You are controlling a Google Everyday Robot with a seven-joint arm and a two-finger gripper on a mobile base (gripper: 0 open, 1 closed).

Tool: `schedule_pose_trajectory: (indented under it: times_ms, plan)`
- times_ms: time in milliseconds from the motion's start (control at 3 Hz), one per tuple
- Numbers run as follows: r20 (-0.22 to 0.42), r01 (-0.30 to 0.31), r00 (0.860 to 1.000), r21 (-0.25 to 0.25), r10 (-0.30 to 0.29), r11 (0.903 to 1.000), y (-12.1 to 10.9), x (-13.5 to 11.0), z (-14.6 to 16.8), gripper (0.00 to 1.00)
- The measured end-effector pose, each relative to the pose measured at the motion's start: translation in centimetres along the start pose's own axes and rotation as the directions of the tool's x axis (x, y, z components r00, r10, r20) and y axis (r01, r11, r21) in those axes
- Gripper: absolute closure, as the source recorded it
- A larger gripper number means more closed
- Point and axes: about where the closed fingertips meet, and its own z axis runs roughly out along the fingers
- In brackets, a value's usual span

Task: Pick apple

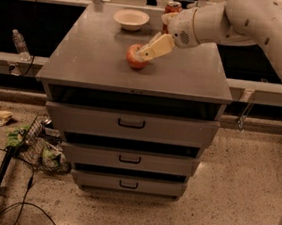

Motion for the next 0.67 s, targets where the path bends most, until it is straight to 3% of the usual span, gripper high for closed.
schedule_pose_trajectory:
  times_ms: [667]
  plan:
    - [-0.003,-0.044,0.999,-0.043,0.044,0.9981,-0.4,1.0,6.2,0.0]
